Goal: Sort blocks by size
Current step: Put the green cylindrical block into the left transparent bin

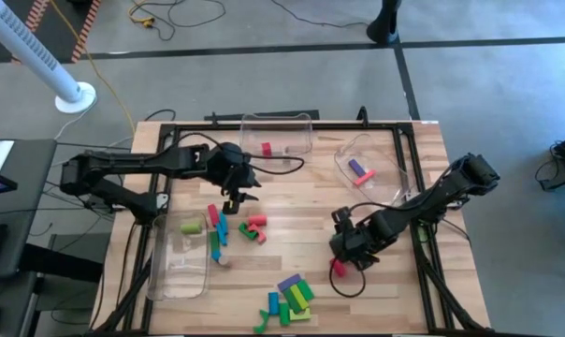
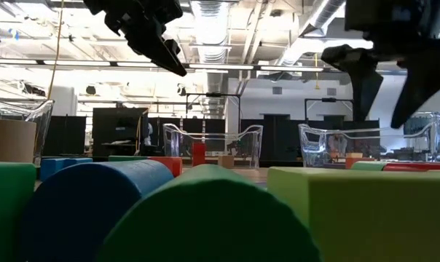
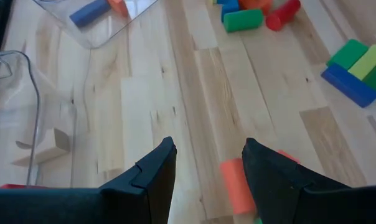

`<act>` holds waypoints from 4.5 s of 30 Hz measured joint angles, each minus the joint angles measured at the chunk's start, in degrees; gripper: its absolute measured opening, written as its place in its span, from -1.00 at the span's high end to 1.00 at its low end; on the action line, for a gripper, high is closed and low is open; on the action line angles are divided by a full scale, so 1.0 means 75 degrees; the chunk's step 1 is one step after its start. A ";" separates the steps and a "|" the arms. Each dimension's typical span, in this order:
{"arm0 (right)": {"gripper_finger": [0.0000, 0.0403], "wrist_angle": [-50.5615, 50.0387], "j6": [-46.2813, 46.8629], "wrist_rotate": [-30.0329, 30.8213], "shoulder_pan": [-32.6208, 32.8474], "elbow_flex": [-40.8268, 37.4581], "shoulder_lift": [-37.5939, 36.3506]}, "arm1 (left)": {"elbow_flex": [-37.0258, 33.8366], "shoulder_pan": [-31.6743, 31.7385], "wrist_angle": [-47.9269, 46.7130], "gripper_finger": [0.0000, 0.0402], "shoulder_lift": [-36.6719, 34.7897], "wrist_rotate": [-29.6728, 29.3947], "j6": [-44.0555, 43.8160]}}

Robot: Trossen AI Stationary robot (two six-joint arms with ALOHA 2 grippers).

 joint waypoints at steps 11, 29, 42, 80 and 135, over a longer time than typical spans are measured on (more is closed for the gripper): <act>-0.12 0.1154 -0.1330 -0.0293 -0.0251 -0.0658 0.0000 | -0.0057 -0.0050 0.0231 0.12 0.0001 0.0007 -0.0019; -0.12 0.2089 -0.2607 -0.0546 -0.0326 -0.1438 0.0000 | -0.0057 -0.0115 0.0327 0.12 0.0001 0.0059 -0.0107; -0.09 0.2066 -0.3104 -0.1185 -0.0420 -0.1031 0.1399 | -0.0056 -0.0235 0.0363 0.12 0.0001 0.0066 -0.0159; 0.22 0.2464 -0.3140 -0.0639 -0.0969 0.1589 0.1413 | -0.0048 -0.0230 0.0603 0.12 -0.0001 0.0995 0.0656; 0.22 0.5505 -0.2332 -0.2226 -0.2089 0.3312 0.0148 | -0.0045 -0.0595 0.5159 0.01 -0.0002 0.2691 0.1372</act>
